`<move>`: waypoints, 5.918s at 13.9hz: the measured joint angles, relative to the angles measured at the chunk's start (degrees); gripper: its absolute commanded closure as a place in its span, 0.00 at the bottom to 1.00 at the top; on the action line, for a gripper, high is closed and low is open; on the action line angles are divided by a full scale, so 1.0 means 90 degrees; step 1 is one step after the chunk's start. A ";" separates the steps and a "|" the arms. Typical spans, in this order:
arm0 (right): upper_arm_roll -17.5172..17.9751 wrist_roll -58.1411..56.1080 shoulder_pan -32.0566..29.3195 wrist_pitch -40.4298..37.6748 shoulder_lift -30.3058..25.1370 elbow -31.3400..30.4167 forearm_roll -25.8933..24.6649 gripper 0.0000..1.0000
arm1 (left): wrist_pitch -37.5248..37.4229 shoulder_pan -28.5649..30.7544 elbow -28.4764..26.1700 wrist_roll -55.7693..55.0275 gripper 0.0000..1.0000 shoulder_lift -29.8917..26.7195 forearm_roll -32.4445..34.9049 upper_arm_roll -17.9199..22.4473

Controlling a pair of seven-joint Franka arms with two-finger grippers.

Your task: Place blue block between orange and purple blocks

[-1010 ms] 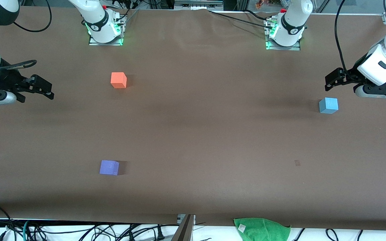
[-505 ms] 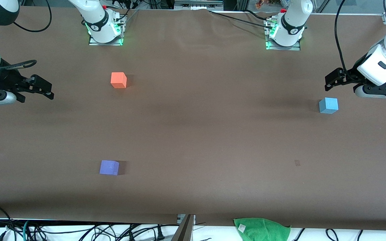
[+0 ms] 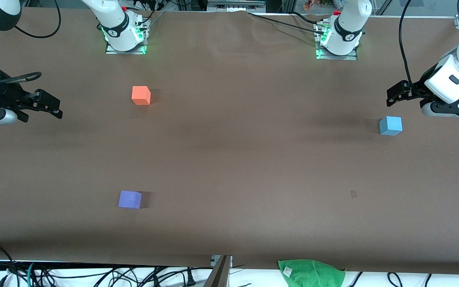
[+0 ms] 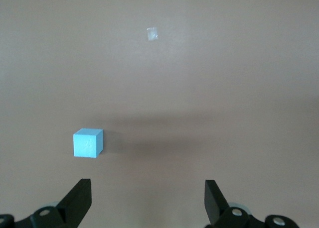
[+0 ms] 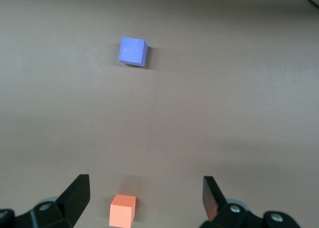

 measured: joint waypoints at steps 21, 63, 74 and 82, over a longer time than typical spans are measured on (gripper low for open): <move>-0.0101 -0.0001 -0.0003 -0.0021 0.0028 -0.0008 0.0000 0.00 | 0.4413 0.2013 -0.3253 0.2181 0.00 0.1542 0.0968 0.0048; -0.0106 -0.0001 0.0011 0.0289 0.0109 -0.0007 0.0000 0.00 | 0.2539 -0.2169 0.2017 -0.2646 0.92 0.5236 0.0880 -0.1943; -0.0050 -0.0022 0.0170 0.0342 0.0812 -0.0023 0.0171 0.00 | 0.3198 -0.2369 0.2139 -0.3371 0.00 0.5732 0.0884 -0.1797; -0.0026 -0.0038 0.0841 0.0291 0.1555 -0.0034 0.0171 0.00 | 0.0355 -0.2248 0.2526 -0.3382 0.00 0.3729 0.0885 -0.1785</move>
